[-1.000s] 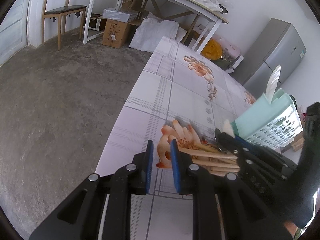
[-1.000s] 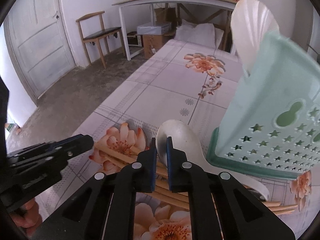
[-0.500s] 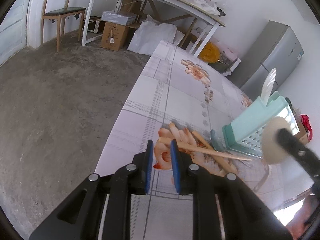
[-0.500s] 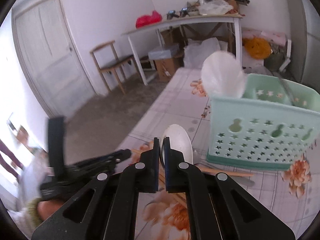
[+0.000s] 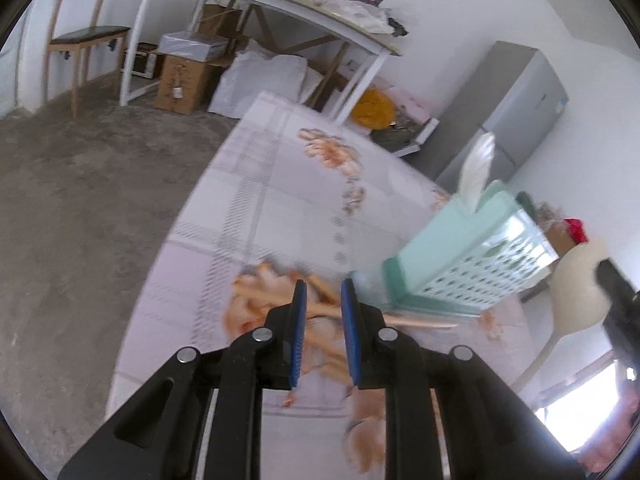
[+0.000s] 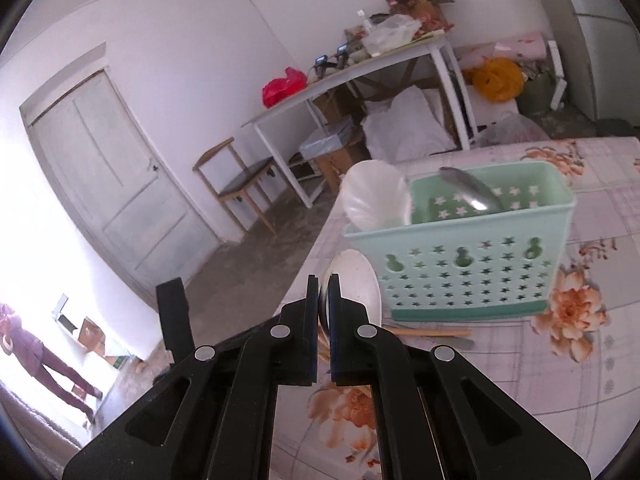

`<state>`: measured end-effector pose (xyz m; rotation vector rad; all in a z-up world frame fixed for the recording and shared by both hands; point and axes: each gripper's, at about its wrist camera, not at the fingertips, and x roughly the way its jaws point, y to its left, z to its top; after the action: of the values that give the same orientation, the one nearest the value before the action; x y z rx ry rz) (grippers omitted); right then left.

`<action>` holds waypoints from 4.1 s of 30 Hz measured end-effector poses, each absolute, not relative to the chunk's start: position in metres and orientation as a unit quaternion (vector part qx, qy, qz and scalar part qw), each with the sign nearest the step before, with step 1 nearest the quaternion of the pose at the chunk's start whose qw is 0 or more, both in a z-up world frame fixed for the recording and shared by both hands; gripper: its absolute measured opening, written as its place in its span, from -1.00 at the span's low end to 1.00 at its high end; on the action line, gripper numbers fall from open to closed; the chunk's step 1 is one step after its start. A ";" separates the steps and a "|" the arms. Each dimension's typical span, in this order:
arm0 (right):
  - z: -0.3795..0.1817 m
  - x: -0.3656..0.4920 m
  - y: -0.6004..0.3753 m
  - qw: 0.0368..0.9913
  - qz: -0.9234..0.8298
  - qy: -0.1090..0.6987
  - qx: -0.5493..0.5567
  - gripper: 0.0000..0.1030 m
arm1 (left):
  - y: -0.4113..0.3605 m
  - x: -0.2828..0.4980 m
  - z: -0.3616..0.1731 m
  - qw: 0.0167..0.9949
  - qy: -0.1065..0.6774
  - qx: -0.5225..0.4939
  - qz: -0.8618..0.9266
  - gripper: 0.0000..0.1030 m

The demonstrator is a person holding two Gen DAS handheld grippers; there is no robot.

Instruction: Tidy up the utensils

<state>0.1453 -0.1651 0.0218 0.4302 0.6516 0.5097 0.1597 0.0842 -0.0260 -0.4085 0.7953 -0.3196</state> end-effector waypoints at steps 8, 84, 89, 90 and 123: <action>0.021 0.142 -0.182 0.891 0.244 0.304 0.233 -0.95 | 0.038 0.209 -0.020 0.872 0.414 -0.096 -0.243 -0.68; 0.017 0.124 -0.239 0.909 0.167 0.262 0.280 -0.94 | 0.092 0.088 0.125 0.919 0.212 -0.171 -0.285 -0.97; 0.016 0.123 -0.242 0.909 0.163 0.259 0.284 -0.94 | 0.093 0.089 0.166 0.940 0.146 -0.144 -0.272 -0.97; 0.016 0.123 -0.242 0.909 0.162 0.258 0.284 -0.94 | 0.091 0.091 0.172 0.942 0.138 -0.139 -0.271 -0.97; 0.015 0.121 -0.249 0.910 0.157 0.250 0.289 -0.94 | -0.037 0.181 0.101 0.937 0.211 0.013 -0.279 -0.82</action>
<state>0.1214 -0.2490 0.0145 0.5963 0.5161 0.3247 0.1809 -0.0368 0.1005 0.0272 0.4318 -0.5710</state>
